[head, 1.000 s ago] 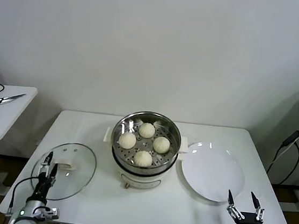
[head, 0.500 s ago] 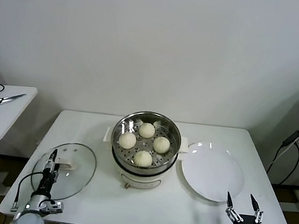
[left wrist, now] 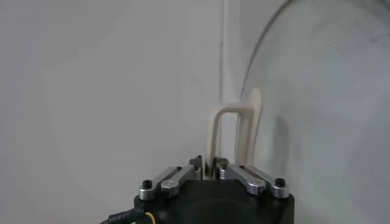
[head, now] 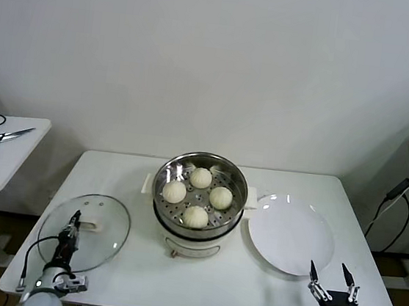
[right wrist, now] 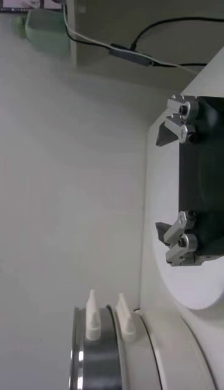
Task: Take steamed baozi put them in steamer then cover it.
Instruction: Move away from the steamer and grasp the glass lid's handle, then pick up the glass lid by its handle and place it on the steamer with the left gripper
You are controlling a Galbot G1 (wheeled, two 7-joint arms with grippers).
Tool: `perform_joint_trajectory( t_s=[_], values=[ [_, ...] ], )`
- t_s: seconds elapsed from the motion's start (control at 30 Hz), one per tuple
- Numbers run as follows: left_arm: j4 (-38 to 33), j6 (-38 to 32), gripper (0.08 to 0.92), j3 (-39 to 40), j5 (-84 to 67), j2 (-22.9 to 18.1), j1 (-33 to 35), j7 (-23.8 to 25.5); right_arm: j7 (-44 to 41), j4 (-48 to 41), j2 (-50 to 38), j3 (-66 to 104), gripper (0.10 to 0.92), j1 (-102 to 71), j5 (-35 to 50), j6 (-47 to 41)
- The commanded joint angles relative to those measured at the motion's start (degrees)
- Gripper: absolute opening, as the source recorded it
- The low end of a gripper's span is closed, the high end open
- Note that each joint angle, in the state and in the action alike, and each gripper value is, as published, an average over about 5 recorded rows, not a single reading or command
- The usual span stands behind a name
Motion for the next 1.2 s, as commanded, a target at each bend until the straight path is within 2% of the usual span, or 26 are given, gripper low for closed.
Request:
perform_joint_trajectory(
  t_s=[0.03,0.13,0.33,0.63,0.8,0.97,1.2],
  values=[
    [0.9,-0.2,0.193,0.5,0.9,-0.6,-0.9,-0.9,0.2,0.0,-0.1,0.1,0.823,0.1,-0.5,-0.7],
    [-2.9,0.0,0.151,0.2,-3.9,-0.1,0.2,0.7,0.4,-0.1,-0.4,0.1,0.823,0.1,-0.6,-0.8],
    [-15.7,2.5,0.151,-1.7,-13.4,2.7,2.7,5.1,1.1,0.0,-0.2,0.2,0.823,0.2,-2.0,-0.7],
    [-33.1,13.5,0.151,-3.3,-22.5,13.4,0.8,17.6,1.1,0.5,0.2,-0.3,0.823,0.8,-2.9,-0.6],
    [-38.6,21.3,0.151,2.0,-23.0,17.4,-4.3,22.3,0.8,0.4,0.2,-0.8,0.823,2.2,-2.7,-0.3],
    [-41.8,27.9,0.151,12.2,-19.0,14.5,-10.0,25.2,0.5,-0.4,0.3,-1.6,0.823,3.7,-2.8,0.1],
    [-41.6,34.8,0.151,27.0,-3.3,4.4,-17.7,31.3,0.6,-1.8,0.7,-2.3,0.823,5.8,-2.9,0.2]
  ],
)
